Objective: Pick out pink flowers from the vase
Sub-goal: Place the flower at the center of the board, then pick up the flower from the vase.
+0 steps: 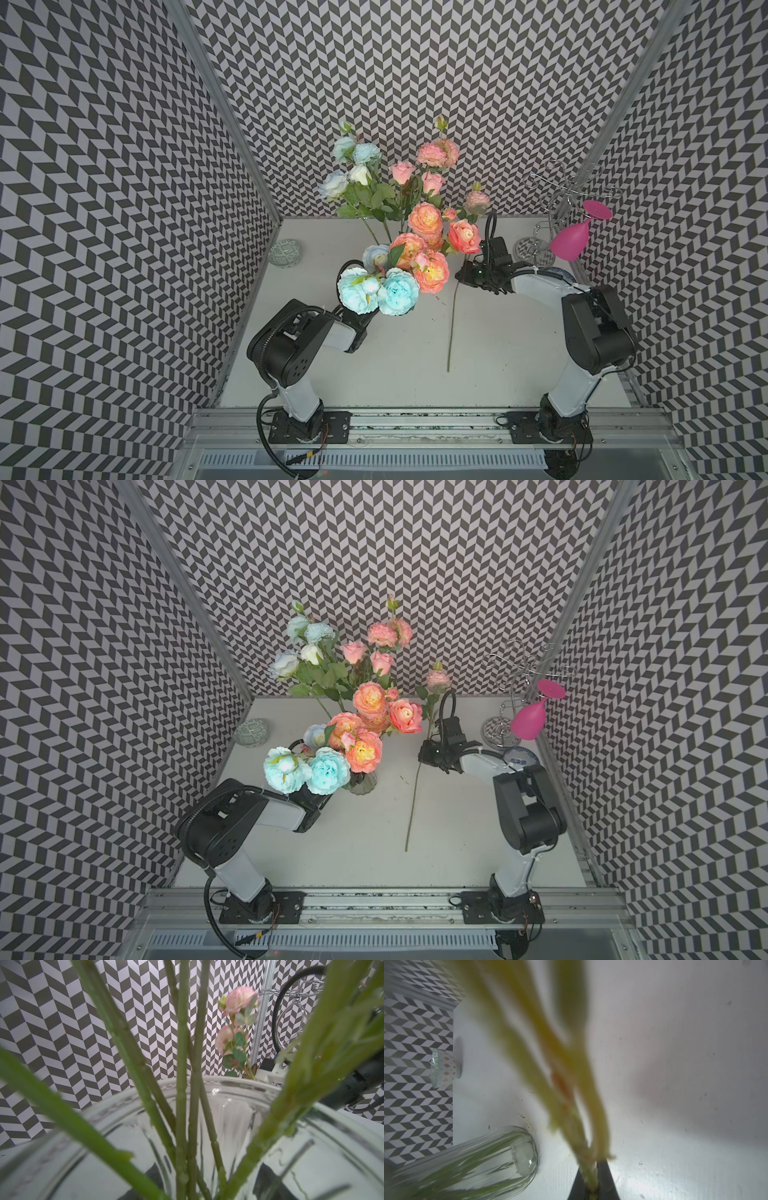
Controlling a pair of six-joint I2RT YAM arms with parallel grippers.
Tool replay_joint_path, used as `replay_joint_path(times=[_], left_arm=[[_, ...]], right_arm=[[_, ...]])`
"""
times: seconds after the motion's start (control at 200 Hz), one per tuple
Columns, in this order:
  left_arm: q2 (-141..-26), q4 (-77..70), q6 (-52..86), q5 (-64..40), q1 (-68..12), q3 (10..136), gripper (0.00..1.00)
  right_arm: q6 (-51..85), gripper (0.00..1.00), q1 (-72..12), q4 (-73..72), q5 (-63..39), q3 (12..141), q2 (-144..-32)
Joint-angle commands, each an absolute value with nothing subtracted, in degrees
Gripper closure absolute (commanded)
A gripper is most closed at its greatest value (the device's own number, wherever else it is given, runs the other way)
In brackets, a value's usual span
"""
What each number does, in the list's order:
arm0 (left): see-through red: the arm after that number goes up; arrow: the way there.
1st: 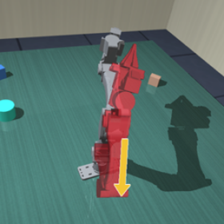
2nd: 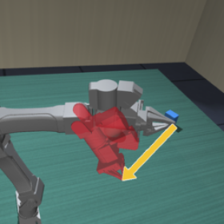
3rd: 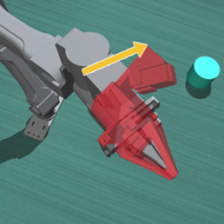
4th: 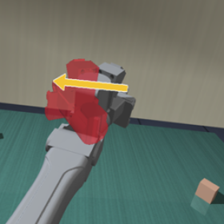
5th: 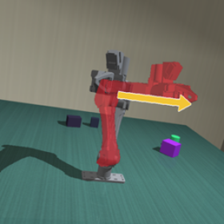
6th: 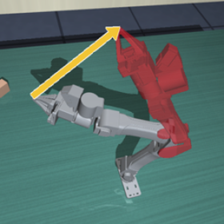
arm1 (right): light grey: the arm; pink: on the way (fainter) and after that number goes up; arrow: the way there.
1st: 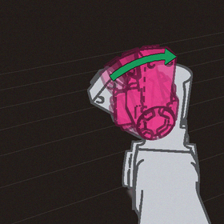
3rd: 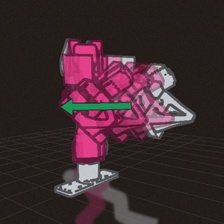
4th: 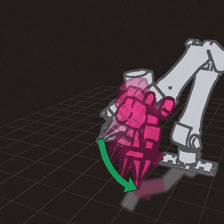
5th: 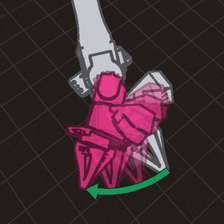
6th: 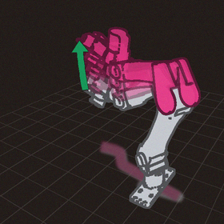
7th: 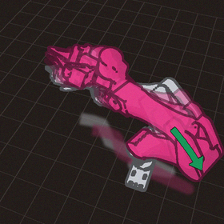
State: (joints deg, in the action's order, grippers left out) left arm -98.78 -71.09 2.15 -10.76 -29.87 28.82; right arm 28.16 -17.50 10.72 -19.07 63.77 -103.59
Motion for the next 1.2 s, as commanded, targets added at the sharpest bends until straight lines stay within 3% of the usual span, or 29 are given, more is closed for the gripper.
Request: replay_joint_path(times=[0.0,0.11,0.27,0.561,0.726,0.866,0.977,1.197], left_arm=[[-99.4,-65.7,3.9,-11.7,-29.8,27.5,1.0],[-99.2,-65.3,3.9,-11.7,-29.8,27.7,1.0],[-99.2,-65.0,3.8,-11.7,-29.8,27.9,1.0],[-99.8,-65.2,4.1,-12.3,-29.7,27.9,1.0],[-100.1,-65.1,4.3,-12.7,-29.8,28.2,1.0],[-99.8,-64.7,4.4,-12.7,-29.9,28.2,1.0],[-99.7,-64.4,4.3,-12.5,-30.1,28.1,1.0],[-99.8,-64.2,4.4,-12.7,-30.0,28.4,1.0]], right_arm=[[29.6,0.75,-17.4,1.8,-15.7,65.1,-106.0],[30.2,0.55,-17.1,1.0,-14.2,67.2,-107.0],[30.3,0.48,-17.2,0.1,-12.8,66.3,-101.6],[25.7,0.52,-19.8,-19.4,-21.9,44.6,-75.2],[18.7,0.53,-27.1,-22.4,-21.7,38.8,-64.2],[15.7,0.55,-33.0,-21.9,-19.4,40.7,-63.1],[15.9,0.6,-33.9,-23.6,-20.9,41.5,-64.0],[16.5,0.61,-36.3,-28.2,-20.8,43.3,-68.3]])
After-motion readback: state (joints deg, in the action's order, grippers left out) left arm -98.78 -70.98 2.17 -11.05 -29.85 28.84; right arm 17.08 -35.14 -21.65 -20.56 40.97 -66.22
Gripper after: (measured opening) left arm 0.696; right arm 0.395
